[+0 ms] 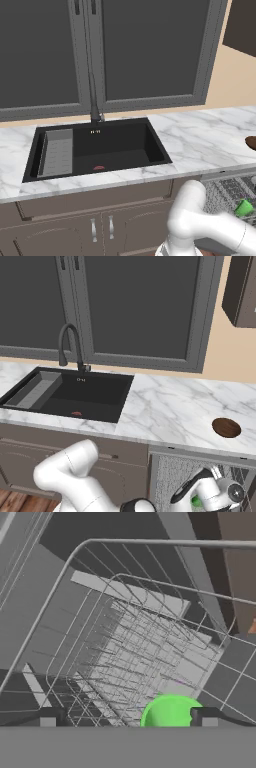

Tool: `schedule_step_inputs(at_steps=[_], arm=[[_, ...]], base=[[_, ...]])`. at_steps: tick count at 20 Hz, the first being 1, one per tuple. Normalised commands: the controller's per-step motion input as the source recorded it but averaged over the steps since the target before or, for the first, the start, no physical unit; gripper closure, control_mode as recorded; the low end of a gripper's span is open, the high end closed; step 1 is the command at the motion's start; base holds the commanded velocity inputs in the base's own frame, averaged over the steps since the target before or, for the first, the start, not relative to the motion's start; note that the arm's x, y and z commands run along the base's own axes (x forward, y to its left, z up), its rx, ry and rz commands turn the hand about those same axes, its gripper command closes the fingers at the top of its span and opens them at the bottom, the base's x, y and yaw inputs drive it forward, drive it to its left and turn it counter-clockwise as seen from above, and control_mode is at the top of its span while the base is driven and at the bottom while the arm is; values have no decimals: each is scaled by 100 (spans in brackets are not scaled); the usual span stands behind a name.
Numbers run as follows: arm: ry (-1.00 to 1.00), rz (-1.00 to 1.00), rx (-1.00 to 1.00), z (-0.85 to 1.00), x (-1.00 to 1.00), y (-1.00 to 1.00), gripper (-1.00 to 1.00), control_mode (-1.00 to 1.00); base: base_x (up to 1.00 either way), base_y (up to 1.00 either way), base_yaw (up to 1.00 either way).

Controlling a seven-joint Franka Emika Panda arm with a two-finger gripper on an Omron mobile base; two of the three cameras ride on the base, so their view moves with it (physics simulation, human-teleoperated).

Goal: Pick up the cup and bowl from the counter, place them in the dishwasher, and close the dishwasher door.

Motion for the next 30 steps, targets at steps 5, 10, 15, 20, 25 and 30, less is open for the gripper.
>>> schedule_step_inputs(at_steps=[5, 10, 15, 20, 25, 30], arm=[[-9, 0, 6, 55, -20, -38, -100, -100], [-9, 0, 16, 70, -15, -29, -100, -100], [-6, 0, 14, 65, -1, -3, -100, -100], [-4, 0, 6, 77, 0, 0, -100, -100], [-2, 0, 4, 73, 3, 0, -100, -100], [-1, 0, 3, 55, 7, 0, -100, -100]], base=[[0, 0, 0], [0, 0, 0], [0, 0, 0], [0, 0, 0], [0, 0, 0], [0, 0, 0]])
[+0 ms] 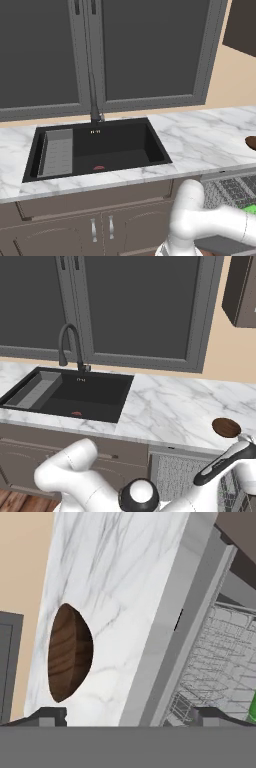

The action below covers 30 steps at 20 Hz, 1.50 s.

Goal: Pick up the cup and bowl from the counter, place them in the dishwasher, and close the dishwasher door.

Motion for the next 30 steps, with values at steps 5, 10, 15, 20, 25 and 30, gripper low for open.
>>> schedule_step_inputs(at_steps=[5, 10, 15, 20, 25, 30], arm=[[0, 0, 2, 44, 21, 0, -100, -100], [0, 0, 1, 28, 31, 0, -100, -100], [0, 0, 1, 6, 32, 0, -100, -100], [0, 0, 1, -8, 32, 0, -100, -100], [0, 0, 3, -23, 33, 0, -100, -100], [0, 0, 2, -26, 28, 0, -100, -100]], base=[[0, 0, 0], [0, 0, 0], [0, 0, 0], [0, 0, 0], [0, 0, 0], [0, 0, 0]])
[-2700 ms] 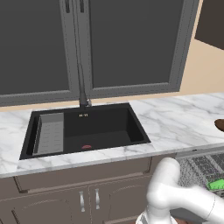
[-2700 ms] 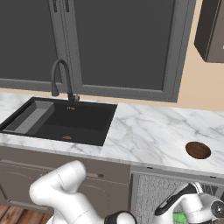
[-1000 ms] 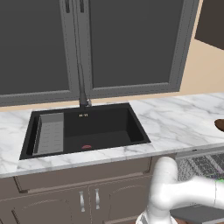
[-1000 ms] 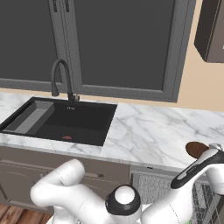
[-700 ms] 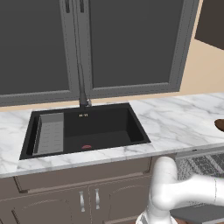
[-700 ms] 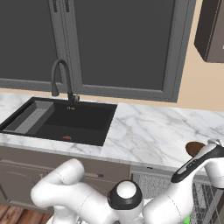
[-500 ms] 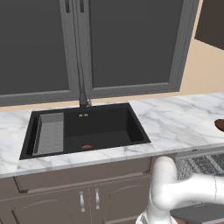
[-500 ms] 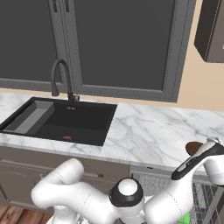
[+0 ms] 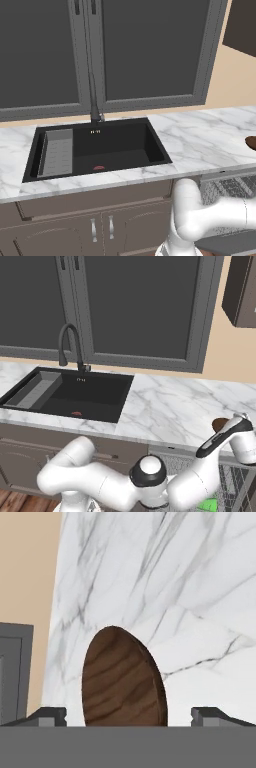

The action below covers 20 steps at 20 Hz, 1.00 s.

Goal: Pick up the cup and bowl from the counter, place them in the dishwasher, and close the dishwasher door.

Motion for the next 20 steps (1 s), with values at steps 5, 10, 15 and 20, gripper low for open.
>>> schedule_step_inputs(at_steps=[5, 10, 15, 20], arm=[[0, 0, 2, -11, 33, 0, -100, -100], [0, 0, 5, -26, 38, 0, -100, -100], [0, 0, 6, -35, 29, 0, 100, -100], [0, 0, 5, -35, 1, 0, 100, -100]], base=[[0, 0, 0], [0, 0, 0], [0, 0, 0], [0, 0, 0]])
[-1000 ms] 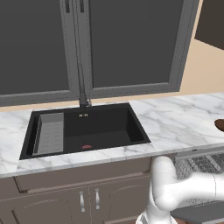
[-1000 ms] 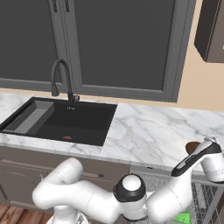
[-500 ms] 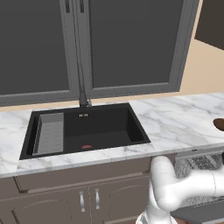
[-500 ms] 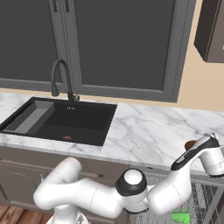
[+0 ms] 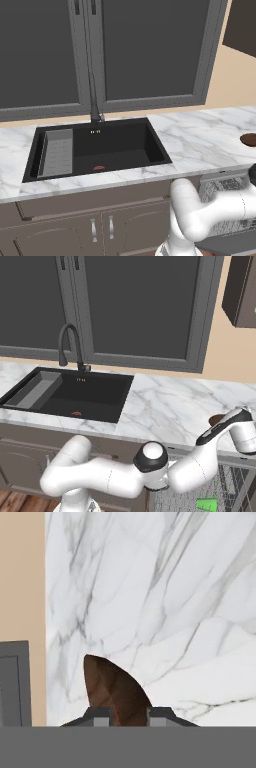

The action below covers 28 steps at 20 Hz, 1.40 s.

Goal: Pick up the cup and bowl from the counter, place them in the dishwasher, and close the dishwasher door.

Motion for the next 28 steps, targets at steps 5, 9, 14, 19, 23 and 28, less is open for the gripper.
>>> schedule_step_inputs(at_steps=[5, 9, 14, 19, 23, 28], arm=[[0, 0, 6, -31, 0, 0, 100, -100], [0, 0, 8, -23, -4, -1, 100, -100], [-5, 0, 3, 0, -46, -14, 100, -100], [-10, 0, 0, 5, -66, -20, 100, -100], [-10, 0, 0, 3, -62, -9, 100, -100], [-6, 3, 0, 0, -52, 0, 100, -100]], base=[[0, 0, 0], [0, 0, 0], [0, 0, 0], [0, 0, 0], [0, 0, 0], [0, 0, 0]])
